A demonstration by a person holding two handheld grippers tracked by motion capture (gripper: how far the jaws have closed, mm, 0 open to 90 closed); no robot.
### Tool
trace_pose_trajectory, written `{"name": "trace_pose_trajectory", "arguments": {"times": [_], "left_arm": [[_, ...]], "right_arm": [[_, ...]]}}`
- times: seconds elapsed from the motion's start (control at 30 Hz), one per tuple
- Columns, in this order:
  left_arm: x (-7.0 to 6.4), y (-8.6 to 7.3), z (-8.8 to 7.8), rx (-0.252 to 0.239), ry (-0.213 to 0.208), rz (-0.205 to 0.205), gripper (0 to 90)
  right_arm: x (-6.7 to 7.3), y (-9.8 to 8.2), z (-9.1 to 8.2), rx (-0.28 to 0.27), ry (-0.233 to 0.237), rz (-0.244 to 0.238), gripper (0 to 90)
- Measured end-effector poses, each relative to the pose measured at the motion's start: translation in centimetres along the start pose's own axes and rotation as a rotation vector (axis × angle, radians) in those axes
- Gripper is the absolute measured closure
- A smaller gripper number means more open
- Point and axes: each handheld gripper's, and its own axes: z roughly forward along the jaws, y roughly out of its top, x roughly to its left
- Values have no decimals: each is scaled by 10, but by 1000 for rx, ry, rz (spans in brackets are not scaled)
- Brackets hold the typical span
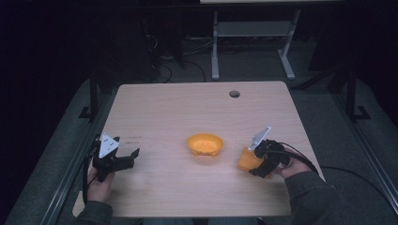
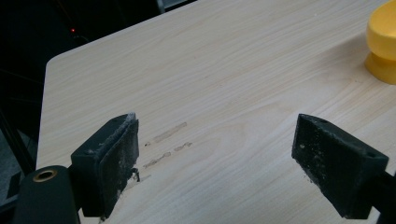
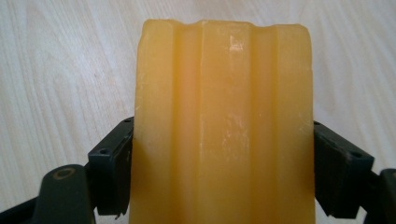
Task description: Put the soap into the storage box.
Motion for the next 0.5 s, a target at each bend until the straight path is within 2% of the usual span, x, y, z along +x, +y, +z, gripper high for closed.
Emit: {"name": "trace_pose_trajectory", "arguments": {"times": [0.23, 0.5], "left_arm": [[0, 0, 0, 3, 0, -2, 142], [0, 0, -1, 1, -1, 0, 141]], "right_arm": [[-4, 7, -7, -27, 10, -10, 207], [-9, 17, -14, -25, 1, -31, 207]]}}
